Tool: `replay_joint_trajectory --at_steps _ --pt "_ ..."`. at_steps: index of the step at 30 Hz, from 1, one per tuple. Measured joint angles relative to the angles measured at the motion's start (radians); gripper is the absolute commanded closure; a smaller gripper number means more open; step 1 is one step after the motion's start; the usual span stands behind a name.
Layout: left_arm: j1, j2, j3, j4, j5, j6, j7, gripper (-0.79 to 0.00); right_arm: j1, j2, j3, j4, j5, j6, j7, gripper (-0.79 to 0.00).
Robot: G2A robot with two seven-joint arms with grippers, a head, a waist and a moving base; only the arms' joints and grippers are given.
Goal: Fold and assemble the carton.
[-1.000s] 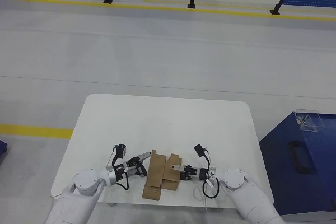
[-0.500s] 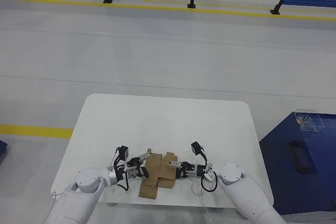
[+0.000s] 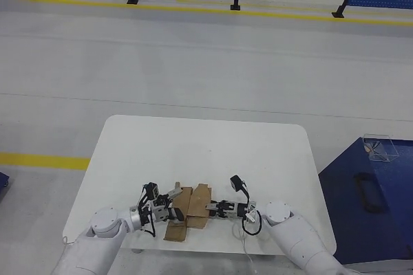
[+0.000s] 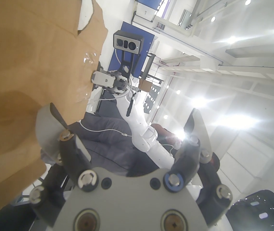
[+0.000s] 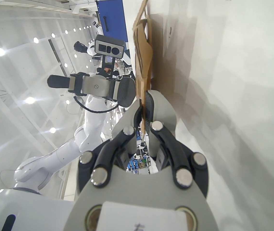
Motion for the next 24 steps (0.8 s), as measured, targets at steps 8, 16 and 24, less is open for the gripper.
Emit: replay_joint_trajectory --at_steps 8,16,24 --pt "0.094 0.026 -0.161 -0.081 -0.187 -0.155 -0.044 -0.785 0.007 0.017 0.071 -0.036 0.061 -0.202 0.064 0.0" --pt "0.191 0.034 -0.198 -0.151 -0.156 -0.206 0.061 -0.785 -0.177 0.133 0.327 -0.566 0.077 -0.202 0.182 0.0" --pt "0.19 0.034 -0.199 -0.15 -0.157 -0.206 0.06 -0.785 -0.433 0.191 0.54 -1.236 0.03 -0.013 0.181 0.0"
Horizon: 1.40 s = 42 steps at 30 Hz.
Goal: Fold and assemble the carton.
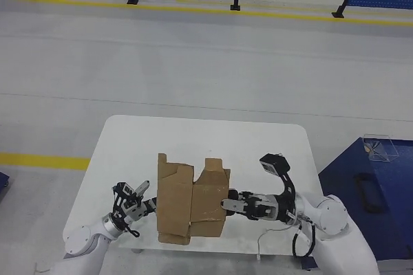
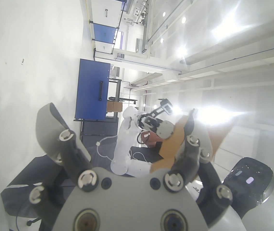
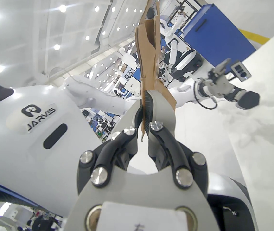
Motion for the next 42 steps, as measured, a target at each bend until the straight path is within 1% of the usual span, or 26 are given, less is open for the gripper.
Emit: replay_joint_trajectory --at_steps 2,4,10,11,13,16,17,19,20,22,23,25,26,28,29,31,32,34,35,38,42 --pt "0.0 0.0 0.0 0.0 0.0 0.0 0.0 -0.785 -0.014 0.003 0.008 -0.071 -0.01 0.022 -0.016 0.0" --pt "0.0 0.0 0.0 0.0 0.0 0.0 0.0 -0.785 -0.017 0.004 0.011 -0.091 -0.019 0.029 -0.024 0.0" --pt "0.0 0.0 0.0 0.0 0.0 0.0 0.0 -0.785 -0.017 0.004 0.011 -0.089 -0.02 0.028 -0.024 0.0" --pt "0.0 0.0 0.0 0.0 0.0 0.0 0.0 -0.785 -0.022 0.003 0.005 -0.083 -0.014 0.034 -0.028 0.0" --pt "0.0 0.0 0.0 0.0 0.0 0.0 0.0 -0.785 -0.032 0.001 -0.022 -0.044 0.041 0.08 -0.019 0.0" --pt "0.0 0.0 0.0 0.0 0.0 0.0 0.0 -0.785 -0.008 -0.002 -0.053 0.065 0.292 0.177 0.102 0.0" --pt "0.0 0.0 0.0 0.0 0.0 0.0 0.0 -0.785 0.006 -0.005 -0.068 0.113 0.424 0.224 0.163 0.0" --pt "0.0 0.0 0.0 0.0 0.0 0.0 0.0 -0.785 0.026 -0.013 -0.102 0.186 0.628 0.321 0.254 0.0" --pt "0.0 0.0 0.0 0.0 0.0 0.0 0.0 -0.785 0.042 -0.019 -0.13 0.236 0.755 0.398 0.307 0.0" --pt "0.0 0.0 0.0 0.0 0.0 0.0 0.0 -0.785 0.068 -0.031 -0.177 0.306 0.926 0.522 0.367 0.0" --pt "0.0 0.0 0.0 0.0 0.0 0.0 0.0 -0.785 0.086 -0.041 -0.215 0.345 1.02 0.603 0.389 0.0" --pt "0.0 0.0 0.0 0.0 0.0 0.0 0.0 -0.785 0.109 -0.057 -0.28 0.39 1.14 0.716 0.394 0.0" --pt "0.0 0.0 0.0 0.0 0.0 0.0 0.0 -0.785 0.12 -0.069 -0.332 0.41 1.213 0.777 0.38 0.0" --pt "0.0 0.0 0.0 0.0 0.0 0.0 0.0 -0.785 0.135 -0.085 -0.42 0.425 1.325 0.833 0.331 0.0" --pt "0.0 0.0 0.0 0.0 0.0 0.0 0.0 -0.785 0.143 -0.095 -0.478 0.431 1.403 0.867 0.292 0.0" --pt "0.0 0.0 0.0 0.0 0.0 0.0 0.0 -0.785 0.15 -0.109 -0.56 0.431 1.529 0.928 0.227 0.0" --pt "0.0 0.0 0.0 0.0 0.0 0.0 0.0 -0.785 0.149 -0.118 -0.609 0.424 1.631 0.982 0.172 0.0" --pt "0.0 0.0 0.0 0.0 0.0 0.0 0.0 -0.785 0.147 -0.132 -0.659 0.424 1.781 1.065 0.089 0.0" --pt "0.0 0.0 0.0 0.0 0.0 0.0 0.0 -0.785 0.141 -0.141 -0.677 0.414 1.874 1.116 0.039 0.0" --pt "0.0 0.0 0.0 0.0 0.0 0.0 0.0 -0.785 0.115 -0.163 -0.68 0.418 2.041 1.228 -0.073 0.0" --pt "0.0 0.0 0.0 0.0 0.0 0.0 0.0 -0.785 0.083 -0.191 -0.632 0.44 2.103 1.324 -0.169 0.0"
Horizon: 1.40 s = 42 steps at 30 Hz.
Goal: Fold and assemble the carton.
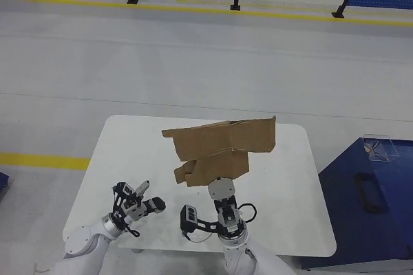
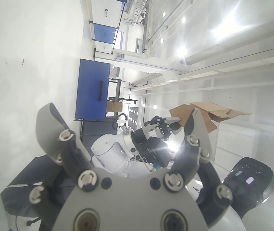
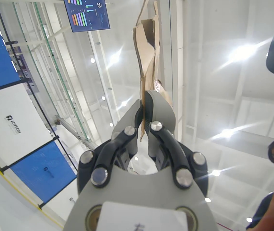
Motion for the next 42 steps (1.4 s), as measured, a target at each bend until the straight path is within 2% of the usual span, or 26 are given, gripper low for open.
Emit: replay_joint_trajectory --at_steps 3,6,8,12,14,16,17,19,23,26,30,32,39,42 --pt "0.0 0.0 0.0 0.0 0.0 0.0 0.0 -0.785 -0.015 -0.017 0.058 0.002 -0.085 0.002 -0.001 0.0" --pt "0.0 0.0 0.0 0.0 0.0 0.0 0.0 -0.785 -0.012 -0.024 0.118 0.016 -0.305 -0.093 0.092 0.0" --pt "0.0 0.0 0.0 0.0 0.0 0.0 0.0 -0.785 0.002 -0.021 0.144 0.05 -0.543 -0.242 0.24 0.0" --pt "0.0 0.0 0.0 0.0 0.0 0.0 0.0 -0.785 0.052 -0.005 0.207 0.177 -0.915 -0.557 0.514 0.0" --pt "0.0 0.0 0.0 0.0 0.0 0.0 0.0 -0.785 0.073 0.005 0.266 0.211 -1.064 -0.749 0.564 0.0" --pt "0.0 0.0 0.0 0.0 0.0 0.0 0.0 -0.785 0.071 0.015 0.323 0.205 -1.169 -0.91 0.563 0.0" --pt "0.0 0.0 0.0 0.0 0.0 0.0 0.0 -0.785 0.063 0.022 0.365 0.189 -1.233 -1.016 0.552 0.0" --pt "0.0 0.0 0.0 0.0 0.0 0.0 0.0 -0.785 0.039 0.034 0.431 0.139 -1.335 -1.16 0.508 0.0" --pt "0.0 0.0 0.0 0.0 0.0 0.0 0.0 -0.785 -0.077 0.056 0.581 -0.084 -1.649 -1.427 0.262 0.0" --pt "0.0 0.0 0.0 0.0 0.0 0.0 0.0 -0.785 -0.166 0.066 0.653 -0.217 -1.886 -1.599 0.09 0.0" --pt "0.0 0.0 0.0 0.0 0.0 0.0 0.0 -0.785 -0.248 0.073 0.693 -0.301 -2.19 -1.804 -0.114 0.0" --pt "0.0 0.0 0.0 0.0 0.0 0.0 0.0 -0.785 -0.252 0.073 0.692 -0.304 -2.246 -1.828 -0.137 0.0" --pt "0.0 0.0 0.0 0.0 0.0 0.0 0.0 -0.785 -0.25 0.073 0.692 -0.303 -2.219 -1.816 -0.126 0.0" --pt "0.0 0.0 0.0 0.0 0.0 0.0 0.0 -0.785 -0.247 0.074 0.76 -0.333 -2.302 -1.839 -0.166 0.0"
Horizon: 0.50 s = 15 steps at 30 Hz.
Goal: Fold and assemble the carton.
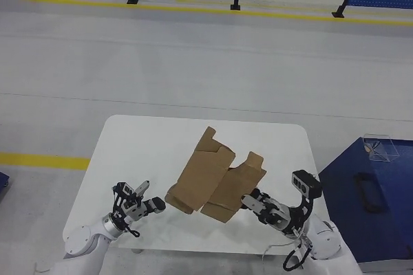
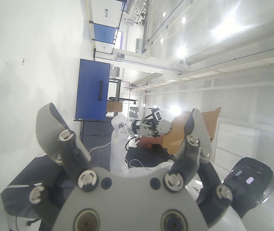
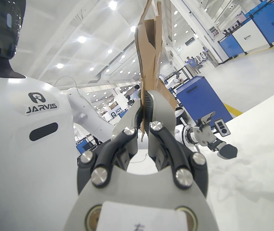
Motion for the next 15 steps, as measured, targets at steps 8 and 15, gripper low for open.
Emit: replay_joint_trajectory --at_steps 8,15 --pt "0.0 0.0 0.0 0.0 0.0 0.0 0.0 -0.785 -0.104 -0.056 0.308 -0.361 -0.935 0.012 -0.604 0.0" --pt "0.0 0.0 0.0 0.0 0.0 0.0 0.0 -0.785 -0.295 -0.083 0.298 -0.557 -1.912 0.456 -1.334 0.0"
